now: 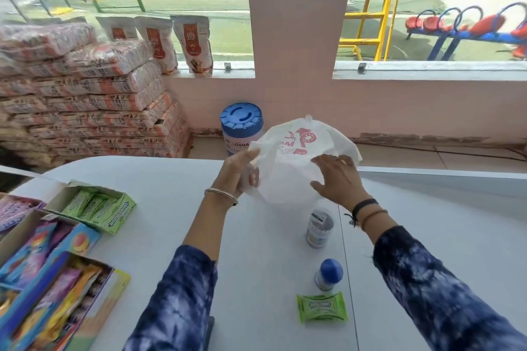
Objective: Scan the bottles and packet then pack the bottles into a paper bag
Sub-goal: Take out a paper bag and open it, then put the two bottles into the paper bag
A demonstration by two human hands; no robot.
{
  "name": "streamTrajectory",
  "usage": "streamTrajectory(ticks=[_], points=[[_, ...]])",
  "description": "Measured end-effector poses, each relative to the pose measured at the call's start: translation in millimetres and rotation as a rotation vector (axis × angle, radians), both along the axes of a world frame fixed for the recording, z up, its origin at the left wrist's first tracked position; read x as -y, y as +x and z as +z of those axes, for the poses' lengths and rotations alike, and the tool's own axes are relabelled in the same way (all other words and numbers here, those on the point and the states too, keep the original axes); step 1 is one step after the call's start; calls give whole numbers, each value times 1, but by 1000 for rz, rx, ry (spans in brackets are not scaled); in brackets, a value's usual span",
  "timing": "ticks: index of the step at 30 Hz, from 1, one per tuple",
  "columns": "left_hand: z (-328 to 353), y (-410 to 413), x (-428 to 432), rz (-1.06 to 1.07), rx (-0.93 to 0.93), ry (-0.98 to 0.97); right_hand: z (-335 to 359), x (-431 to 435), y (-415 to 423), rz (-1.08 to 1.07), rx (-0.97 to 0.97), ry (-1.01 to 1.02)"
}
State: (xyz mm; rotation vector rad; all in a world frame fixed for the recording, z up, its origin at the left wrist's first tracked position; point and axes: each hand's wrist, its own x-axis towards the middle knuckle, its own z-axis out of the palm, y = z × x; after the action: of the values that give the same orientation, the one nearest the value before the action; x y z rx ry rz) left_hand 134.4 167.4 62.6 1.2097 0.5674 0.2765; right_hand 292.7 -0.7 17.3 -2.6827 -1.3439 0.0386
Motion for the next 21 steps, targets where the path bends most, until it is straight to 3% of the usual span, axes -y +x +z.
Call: streamTrajectory(ticks=[2,4,9,11,13,15,18,21], points=[[1,-11,-2,-237,-130,172,-2,11,19,-122,-34,-81],[-2,-15,2,-320,-219,236,-1,17,25,-125,-52,0],[-14,-9,14,-158,-92,-8,11,39,-26,181,-3,355],[-16,-9,19,-176,-56,-86,13,48,-45,198,-4,219],[-18,-10,23,-195,-31,-145,9,51,-55,139,-29,-54],[-18,-11,27,-194,-4,-197,5,53,-57,77,-99,-153],[-18,-15,30,-171,26,-260,12,59,-61,43,-200,-82],[-20,-17,29,-156,49,-285,42,65,-68,44,-244,118]])
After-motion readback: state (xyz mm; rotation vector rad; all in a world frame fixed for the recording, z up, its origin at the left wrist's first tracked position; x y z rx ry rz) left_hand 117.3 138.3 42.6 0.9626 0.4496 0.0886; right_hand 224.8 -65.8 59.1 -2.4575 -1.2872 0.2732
